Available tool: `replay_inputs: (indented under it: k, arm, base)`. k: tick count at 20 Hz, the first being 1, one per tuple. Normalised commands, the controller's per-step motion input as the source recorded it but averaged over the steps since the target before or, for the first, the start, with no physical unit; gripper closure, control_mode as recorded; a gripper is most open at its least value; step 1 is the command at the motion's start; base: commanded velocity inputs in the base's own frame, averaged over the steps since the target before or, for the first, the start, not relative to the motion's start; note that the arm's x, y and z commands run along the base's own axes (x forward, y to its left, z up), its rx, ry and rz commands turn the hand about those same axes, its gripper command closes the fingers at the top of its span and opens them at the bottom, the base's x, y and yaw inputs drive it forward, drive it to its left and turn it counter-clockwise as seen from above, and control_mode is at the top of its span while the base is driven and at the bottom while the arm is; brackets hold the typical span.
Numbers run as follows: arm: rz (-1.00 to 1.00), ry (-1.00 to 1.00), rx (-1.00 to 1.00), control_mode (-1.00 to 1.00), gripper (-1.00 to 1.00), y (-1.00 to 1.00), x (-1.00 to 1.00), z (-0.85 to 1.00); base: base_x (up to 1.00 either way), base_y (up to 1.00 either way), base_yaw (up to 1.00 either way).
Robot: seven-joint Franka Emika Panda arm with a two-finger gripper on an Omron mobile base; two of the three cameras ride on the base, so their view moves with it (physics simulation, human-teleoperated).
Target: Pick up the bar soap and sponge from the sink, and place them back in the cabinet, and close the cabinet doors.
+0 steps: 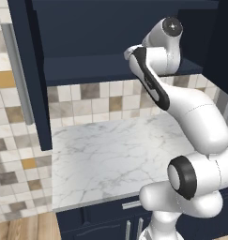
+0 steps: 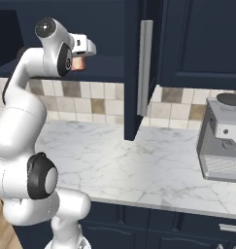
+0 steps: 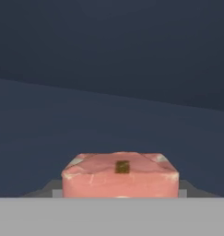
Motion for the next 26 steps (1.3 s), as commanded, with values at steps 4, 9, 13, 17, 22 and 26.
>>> replay_inputs:
  k: [4,9,13,17,22,26]
  arm:
    - [0.01,-0.09,0.0,-1.0,1.0,0.0,0.12,-0.16]
    - [0.0,-0.06,0.0,-1.0,1.0,0.0,0.17,-0.14]
    - [0.0,-0.01,0.0,-1.0,1.0,0.0,0.26,-0.01]
    - [0.0,0.0,0.0,-1.0,1.0,0.0,0.26,0.0]
    - [0.0,0.0,0.0,-1.0,1.0,0.0,0.28,0.0]
    - [0.0,0.0,0.0,-1.0,1.0,0.0,0.35,0.0]
  base:
    - [0.0,0.0,0.0]
    - [0.0,0.0,0.0]
    - [0.0,0.0,0.0]
    - [0.0,0.0,0.0]
    - [0.0,0.0,0.0]
    - [0.0,0.0,0.0]
